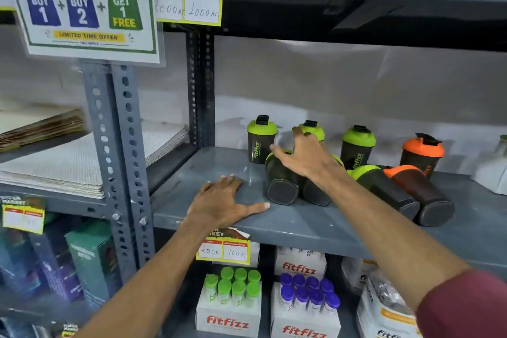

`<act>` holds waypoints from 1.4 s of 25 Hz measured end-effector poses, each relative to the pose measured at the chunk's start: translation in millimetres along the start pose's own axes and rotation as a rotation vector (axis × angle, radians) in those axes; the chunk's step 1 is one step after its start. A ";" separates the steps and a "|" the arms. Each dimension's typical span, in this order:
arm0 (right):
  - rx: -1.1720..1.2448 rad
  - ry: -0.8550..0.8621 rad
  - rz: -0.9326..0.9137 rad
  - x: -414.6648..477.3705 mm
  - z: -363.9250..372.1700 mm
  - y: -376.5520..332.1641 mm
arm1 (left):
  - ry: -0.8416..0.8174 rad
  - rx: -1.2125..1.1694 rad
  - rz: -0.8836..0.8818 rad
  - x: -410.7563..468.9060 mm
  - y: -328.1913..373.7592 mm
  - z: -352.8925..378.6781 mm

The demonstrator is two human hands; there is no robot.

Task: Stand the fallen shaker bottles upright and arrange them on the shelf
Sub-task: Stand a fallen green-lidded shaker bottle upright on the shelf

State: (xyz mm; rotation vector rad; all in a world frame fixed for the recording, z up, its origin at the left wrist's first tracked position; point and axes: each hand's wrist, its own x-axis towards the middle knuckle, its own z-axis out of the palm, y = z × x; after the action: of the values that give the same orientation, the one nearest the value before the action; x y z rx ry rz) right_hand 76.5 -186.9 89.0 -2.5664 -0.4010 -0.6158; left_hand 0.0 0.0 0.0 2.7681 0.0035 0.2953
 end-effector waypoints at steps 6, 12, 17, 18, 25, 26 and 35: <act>-0.420 -0.402 -0.031 23.5 13.2 -23.2 | 0.001 0.050 0.014 5.7 -5.4 3.1; -0.371 -0.297 -0.178 21.7 13.0 -24.5 | 0.015 0.068 0.009 5.9 -7.1 5.7; -0.153 -0.022 -0.275 5.3 12.3 -24.9 | 0.003 0.039 -0.003 5.4 -7.8 5.4; -0.094 -0.013 -0.294 0.1 15.7 -24.2 | 0.004 0.034 -0.006 5.4 -7.8 5.0; 0.202 -0.049 -0.340 -24.4 22.3 -11.4 | 0.002 0.017 -0.022 4.2 -4.0 3.3; 0.201 -0.031 -0.311 -24.3 20.2 -12.4 | 0.007 0.015 -0.018 4.1 -4.0 3.1; -0.406 -0.100 -0.071 33.3 -15.9 -70.2 | 0.013 -0.003 -0.006 4.3 -5.5 3.1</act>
State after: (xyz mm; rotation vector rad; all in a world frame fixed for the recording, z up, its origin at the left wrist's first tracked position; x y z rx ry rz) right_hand 73.0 -129.7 143.9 -2.9898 -0.4390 -0.6512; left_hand 5.0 4.3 -3.9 2.7629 0.0143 0.3118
